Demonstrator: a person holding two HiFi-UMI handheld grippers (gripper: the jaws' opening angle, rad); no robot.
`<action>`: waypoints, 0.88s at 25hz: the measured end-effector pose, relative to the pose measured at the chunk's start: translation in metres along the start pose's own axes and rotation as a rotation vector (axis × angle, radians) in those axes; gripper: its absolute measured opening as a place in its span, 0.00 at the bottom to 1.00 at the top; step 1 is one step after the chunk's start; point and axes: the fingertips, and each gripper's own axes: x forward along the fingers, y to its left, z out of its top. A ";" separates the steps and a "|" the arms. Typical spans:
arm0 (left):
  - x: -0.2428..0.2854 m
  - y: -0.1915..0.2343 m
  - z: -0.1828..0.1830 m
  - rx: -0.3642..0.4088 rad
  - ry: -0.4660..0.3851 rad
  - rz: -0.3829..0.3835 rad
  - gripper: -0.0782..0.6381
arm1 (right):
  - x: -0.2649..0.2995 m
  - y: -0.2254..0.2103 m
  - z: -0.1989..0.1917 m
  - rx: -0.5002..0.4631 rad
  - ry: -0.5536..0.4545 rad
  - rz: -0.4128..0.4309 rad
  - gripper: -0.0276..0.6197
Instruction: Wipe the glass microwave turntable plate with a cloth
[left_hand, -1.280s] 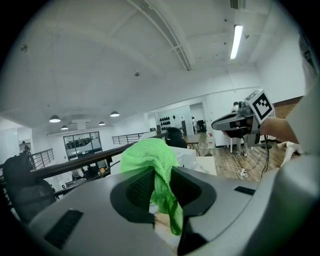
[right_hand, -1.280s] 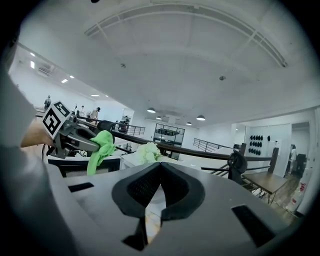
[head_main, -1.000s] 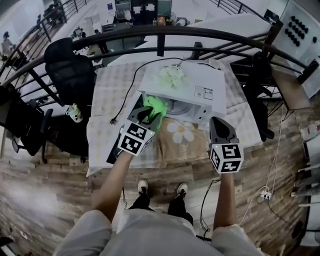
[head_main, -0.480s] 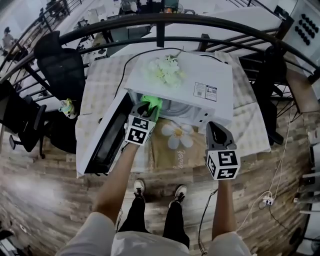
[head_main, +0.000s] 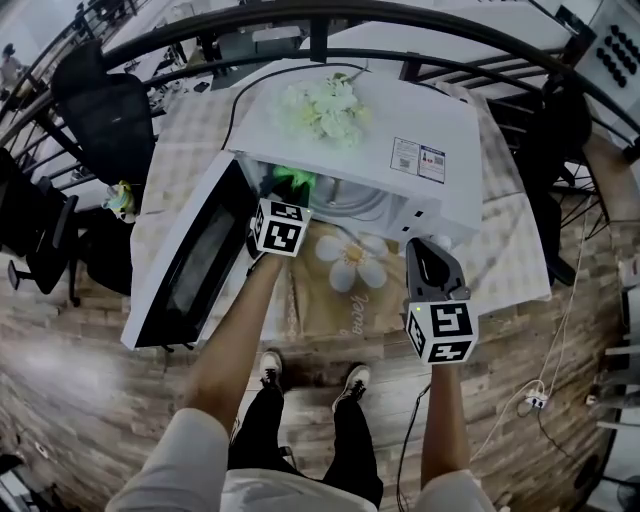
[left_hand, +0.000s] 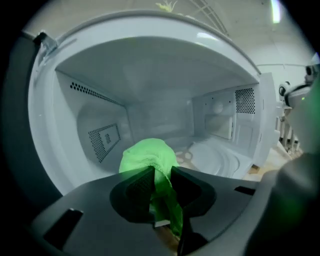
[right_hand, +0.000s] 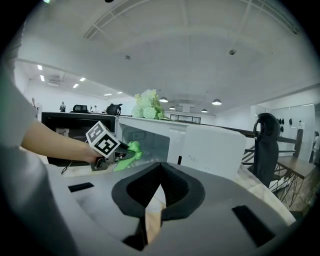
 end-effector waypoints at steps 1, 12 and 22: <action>0.004 -0.001 0.000 -0.010 0.002 -0.002 0.26 | 0.001 0.001 -0.004 0.000 0.003 0.002 0.06; 0.033 -0.051 0.018 0.077 0.011 -0.082 0.26 | 0.000 -0.015 -0.023 0.018 0.024 -0.008 0.06; 0.035 -0.135 0.035 0.129 -0.022 -0.266 0.25 | -0.005 -0.011 -0.041 0.023 0.057 -0.004 0.06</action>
